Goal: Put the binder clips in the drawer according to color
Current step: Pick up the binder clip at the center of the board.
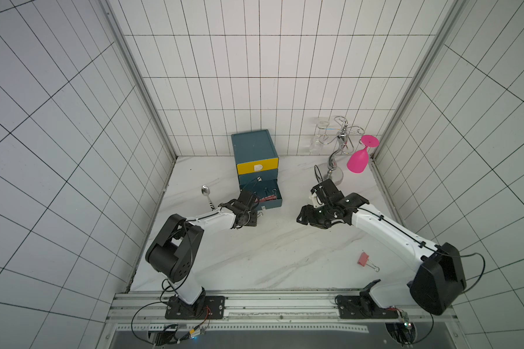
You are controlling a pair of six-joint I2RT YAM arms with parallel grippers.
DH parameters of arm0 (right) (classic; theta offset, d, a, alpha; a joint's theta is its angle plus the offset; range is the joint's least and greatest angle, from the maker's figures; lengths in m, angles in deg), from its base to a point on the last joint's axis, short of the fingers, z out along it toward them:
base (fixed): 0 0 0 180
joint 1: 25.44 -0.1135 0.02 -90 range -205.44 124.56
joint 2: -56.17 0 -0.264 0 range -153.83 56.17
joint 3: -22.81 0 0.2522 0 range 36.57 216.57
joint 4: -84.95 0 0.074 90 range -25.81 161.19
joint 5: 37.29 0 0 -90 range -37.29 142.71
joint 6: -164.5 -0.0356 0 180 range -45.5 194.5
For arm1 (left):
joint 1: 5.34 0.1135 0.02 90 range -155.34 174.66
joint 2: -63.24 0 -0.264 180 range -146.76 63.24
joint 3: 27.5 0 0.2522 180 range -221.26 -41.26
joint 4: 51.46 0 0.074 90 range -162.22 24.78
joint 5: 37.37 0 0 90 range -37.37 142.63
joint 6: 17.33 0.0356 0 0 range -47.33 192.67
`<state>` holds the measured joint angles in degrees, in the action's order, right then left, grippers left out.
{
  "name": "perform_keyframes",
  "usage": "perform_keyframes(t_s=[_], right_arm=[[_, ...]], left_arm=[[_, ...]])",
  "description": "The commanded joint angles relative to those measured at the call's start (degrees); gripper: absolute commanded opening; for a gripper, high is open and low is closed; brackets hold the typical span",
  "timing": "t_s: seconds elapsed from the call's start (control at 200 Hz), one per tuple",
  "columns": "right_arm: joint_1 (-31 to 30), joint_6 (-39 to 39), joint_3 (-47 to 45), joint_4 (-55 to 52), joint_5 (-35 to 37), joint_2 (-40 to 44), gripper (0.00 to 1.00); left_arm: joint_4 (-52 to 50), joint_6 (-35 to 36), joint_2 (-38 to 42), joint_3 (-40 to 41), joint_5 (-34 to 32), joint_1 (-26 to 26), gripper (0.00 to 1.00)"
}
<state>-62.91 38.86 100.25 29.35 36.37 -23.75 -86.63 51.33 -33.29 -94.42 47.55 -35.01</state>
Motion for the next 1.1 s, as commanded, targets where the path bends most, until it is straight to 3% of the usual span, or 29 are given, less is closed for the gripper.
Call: perform_keyframes(t_s=[0.0, 0.23, 0.7, 0.78, 0.865, 0.96, 1.094], right_arm=[[0.47, -0.32, -1.06, -2.40, 1.13, 1.83, 0.62], [0.73, -0.57, -1.19, -2.98, 1.77, 2.32, 0.62], [1.09, -0.61, 0.26, -2.14, 1.50, -0.49, 0.61], [1.09, -0.66, 0.47, -1.60, 1.31, -0.91, 0.60], [1.09, -0.74, 0.66, -1.24, 1.23, -1.19, 0.60], [1.17, -0.56, 0.74, -1.05, 1.22, -1.18, 0.60], [1.35, -0.48, 0.09, -0.96, 1.22, -0.92, 0.60]], left_arm=[[1.90, 1.65, -1.30, -1.85, -1.25, 0.01, 0.57], [2.34, 1.27, -4.57, -2.85, 0.85, -0.47, 0.56], [2.16, -0.64, -4.30, 0.23, 1.19, -3.20, 0.27], [1.74, -0.73, -4.27, 0.43, 0.78, -4.36, 0.28], [1.21, -1.23, -4.80, 0.43, 0.15, -5.12, 0.41], [0.53, -1.75, -5.25, 0.39, -0.71, -5.31, 0.49], [-0.53, -2.86, -4.48, -0.07, -1.86, -5.26, 0.51]])
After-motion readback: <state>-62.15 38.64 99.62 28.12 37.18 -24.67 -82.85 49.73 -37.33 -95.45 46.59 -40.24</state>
